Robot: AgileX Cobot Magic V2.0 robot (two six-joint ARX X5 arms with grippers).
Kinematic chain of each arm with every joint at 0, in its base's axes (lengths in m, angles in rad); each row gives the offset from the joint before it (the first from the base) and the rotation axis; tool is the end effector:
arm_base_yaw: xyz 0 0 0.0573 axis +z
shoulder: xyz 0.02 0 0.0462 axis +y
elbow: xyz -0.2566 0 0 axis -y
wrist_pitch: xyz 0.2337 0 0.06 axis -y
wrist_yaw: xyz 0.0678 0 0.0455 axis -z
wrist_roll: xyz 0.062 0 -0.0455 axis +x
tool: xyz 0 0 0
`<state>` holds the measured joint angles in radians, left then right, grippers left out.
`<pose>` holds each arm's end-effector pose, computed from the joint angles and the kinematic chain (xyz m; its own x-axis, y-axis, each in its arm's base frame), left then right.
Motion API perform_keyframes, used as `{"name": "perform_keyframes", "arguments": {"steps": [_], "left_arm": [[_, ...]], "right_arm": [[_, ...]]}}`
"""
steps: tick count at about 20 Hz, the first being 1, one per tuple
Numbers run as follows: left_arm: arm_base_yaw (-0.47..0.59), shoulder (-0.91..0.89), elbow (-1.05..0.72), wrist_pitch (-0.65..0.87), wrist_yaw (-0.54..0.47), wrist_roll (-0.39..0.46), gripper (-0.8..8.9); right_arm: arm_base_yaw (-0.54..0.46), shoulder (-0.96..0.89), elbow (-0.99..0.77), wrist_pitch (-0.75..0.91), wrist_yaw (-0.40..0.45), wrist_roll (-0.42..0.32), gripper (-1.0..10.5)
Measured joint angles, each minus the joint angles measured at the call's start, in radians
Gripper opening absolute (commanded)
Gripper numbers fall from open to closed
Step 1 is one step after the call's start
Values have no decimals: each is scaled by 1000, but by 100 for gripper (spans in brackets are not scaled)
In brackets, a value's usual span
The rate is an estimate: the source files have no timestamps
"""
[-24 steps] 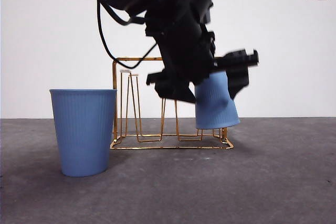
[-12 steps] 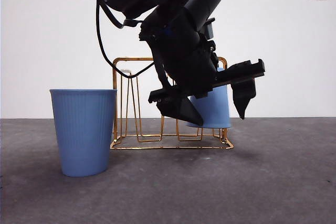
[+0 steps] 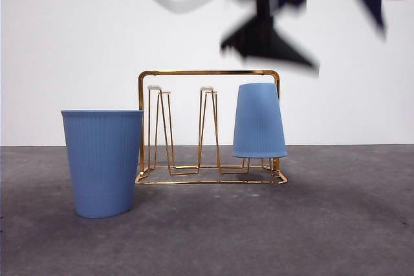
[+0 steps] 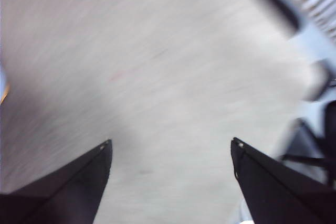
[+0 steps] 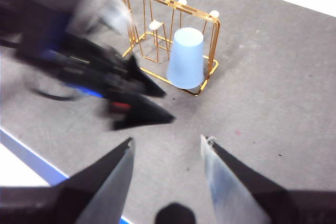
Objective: Pick up cup 1,put cup 1 in the cup rack,pick up cup 2,put cup 2 in the cup rack
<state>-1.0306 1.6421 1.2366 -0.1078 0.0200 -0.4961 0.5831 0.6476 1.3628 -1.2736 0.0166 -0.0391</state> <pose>0.1994 -0.3349 0.2587 0.4308 -0.7572 -0.4910 0.6417 0.6395 -0.4233 0.0528 0.0336 0.3881 0.7170 0.4531 -0.5298 -0.5557 0.8303 -0.0419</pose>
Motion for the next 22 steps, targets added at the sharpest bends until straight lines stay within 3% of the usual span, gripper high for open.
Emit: {"name": "perform_keyframes", "arguments": {"steps": [4,8,12,16,22], "left_arm": [[-29,-294,0,-173,-140,89,377],[-29,-585,0,-401,-323,159,377],[-29,-811,0,-639,-479,172,377],[-29,-924,0,-768,-518,168,377],[-29,-1017,0,-890,-565,144,377]], "right_arm": [[0,97,0,84,-73,34,221],[0,251,0,239,-237,68,225],[0,489,0,399,-404,106,232],[28,665,0,480,-428,132,460],[103,859,0,611,-410,173,477]]}}
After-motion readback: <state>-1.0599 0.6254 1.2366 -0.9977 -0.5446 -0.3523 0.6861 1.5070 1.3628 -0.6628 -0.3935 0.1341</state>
